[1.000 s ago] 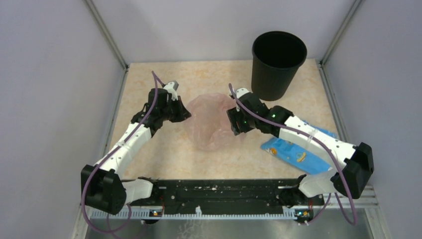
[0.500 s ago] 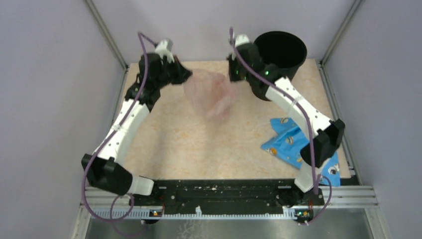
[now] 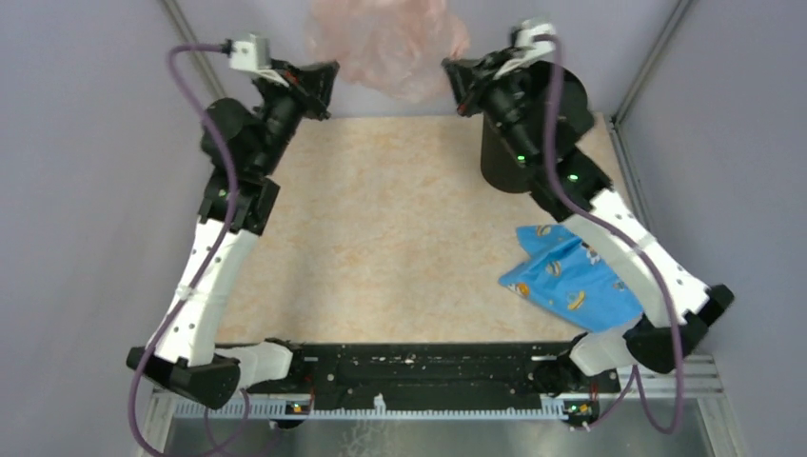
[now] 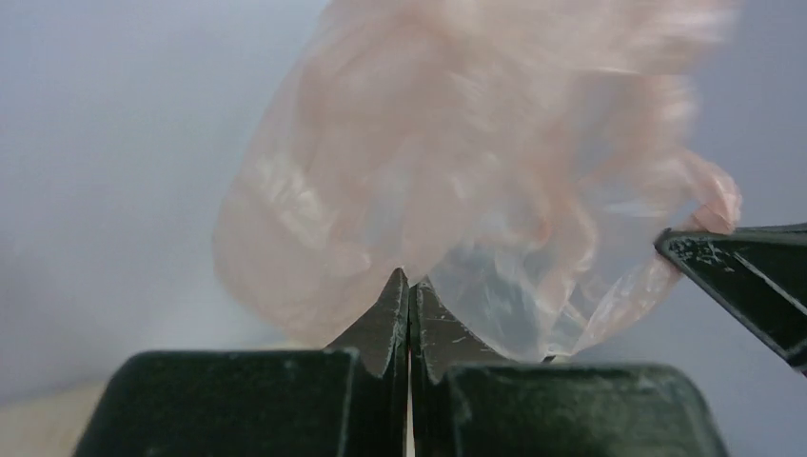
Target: Put the trash bags into the trash bin
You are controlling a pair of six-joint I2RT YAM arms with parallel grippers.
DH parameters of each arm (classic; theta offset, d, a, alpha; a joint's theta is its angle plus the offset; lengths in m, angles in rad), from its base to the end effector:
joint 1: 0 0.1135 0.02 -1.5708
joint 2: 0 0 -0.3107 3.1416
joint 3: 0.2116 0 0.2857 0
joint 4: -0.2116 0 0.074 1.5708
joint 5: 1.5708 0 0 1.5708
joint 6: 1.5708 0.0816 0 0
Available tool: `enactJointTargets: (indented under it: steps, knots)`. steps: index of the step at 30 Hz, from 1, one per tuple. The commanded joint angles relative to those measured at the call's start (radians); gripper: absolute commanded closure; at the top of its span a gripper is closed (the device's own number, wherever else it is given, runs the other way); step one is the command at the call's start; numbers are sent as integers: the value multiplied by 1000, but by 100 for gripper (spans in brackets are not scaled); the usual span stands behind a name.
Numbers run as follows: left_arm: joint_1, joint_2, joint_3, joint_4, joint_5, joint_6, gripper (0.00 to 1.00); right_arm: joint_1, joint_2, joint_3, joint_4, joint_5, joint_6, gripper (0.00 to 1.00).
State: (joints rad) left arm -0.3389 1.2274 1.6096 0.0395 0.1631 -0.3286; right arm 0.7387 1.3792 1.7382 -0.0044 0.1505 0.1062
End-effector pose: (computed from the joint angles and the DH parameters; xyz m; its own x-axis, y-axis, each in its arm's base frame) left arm 0.2721 -0.1100 0.6292 0.2144 -0.4132 -0.8850 0.5673 0.7903 -0.2315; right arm 0.2643 0.2241 0.6265 0.1957 0.3200 -0.9270 -0.5858 0.7962 0.1512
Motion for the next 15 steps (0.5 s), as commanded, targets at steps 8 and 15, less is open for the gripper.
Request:
enactJointTargets:
  steps: [8, 15]
  knots:
    - [23, -69, -506, -304, -76, -46, 100, 29, 199, -330, -174, -54, 150, 100]
    - [18, -116, 56, -262, 4, -10, 100, 38, 160, 372, -342, -5, -15, 100]
